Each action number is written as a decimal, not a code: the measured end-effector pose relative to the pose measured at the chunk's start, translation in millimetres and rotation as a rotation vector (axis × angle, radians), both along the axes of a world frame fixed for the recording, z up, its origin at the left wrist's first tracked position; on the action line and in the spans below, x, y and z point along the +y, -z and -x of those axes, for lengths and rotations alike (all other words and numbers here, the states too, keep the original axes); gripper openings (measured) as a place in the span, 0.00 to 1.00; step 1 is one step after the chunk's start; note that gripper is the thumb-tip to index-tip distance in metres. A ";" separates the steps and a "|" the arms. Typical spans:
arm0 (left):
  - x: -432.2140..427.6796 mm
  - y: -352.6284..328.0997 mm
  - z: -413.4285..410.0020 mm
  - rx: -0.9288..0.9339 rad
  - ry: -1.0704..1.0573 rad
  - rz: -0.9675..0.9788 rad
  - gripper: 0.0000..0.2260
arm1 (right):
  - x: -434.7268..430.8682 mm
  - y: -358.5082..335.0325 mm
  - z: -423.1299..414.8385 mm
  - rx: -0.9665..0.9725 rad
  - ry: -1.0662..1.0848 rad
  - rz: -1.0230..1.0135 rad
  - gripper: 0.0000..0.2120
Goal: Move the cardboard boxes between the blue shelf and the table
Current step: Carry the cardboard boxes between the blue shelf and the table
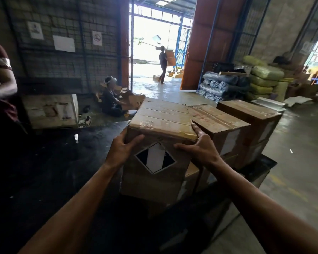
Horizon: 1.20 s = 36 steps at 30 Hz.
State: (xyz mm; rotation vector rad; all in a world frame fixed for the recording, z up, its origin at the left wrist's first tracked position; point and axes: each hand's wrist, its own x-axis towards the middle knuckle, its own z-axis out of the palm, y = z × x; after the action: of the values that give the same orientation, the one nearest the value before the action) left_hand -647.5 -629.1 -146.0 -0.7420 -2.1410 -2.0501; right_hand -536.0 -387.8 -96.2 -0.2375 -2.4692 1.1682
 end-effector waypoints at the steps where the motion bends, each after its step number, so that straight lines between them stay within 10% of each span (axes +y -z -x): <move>1: -0.4 -6.6 1.4 0.037 -0.002 0.011 0.21 | 1.6 3.3 0.3 -0.008 -0.003 0.018 0.60; 19: 33.5 -20.9 15.4 0.296 0.122 0.348 0.37 | 7.3 10.2 -6.5 0.072 0.030 -0.345 0.43; 36: -63.5 79.3 9.7 -0.319 -0.021 0.110 0.53 | -19.6 8.6 7.1 0.122 -0.031 -0.390 0.40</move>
State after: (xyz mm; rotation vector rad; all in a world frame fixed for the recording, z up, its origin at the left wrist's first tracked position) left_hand -657.1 -692.6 -225.3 -0.4213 -2.4293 -2.1806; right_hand -543.1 -407.4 -104.8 -0.0160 -2.5340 0.6672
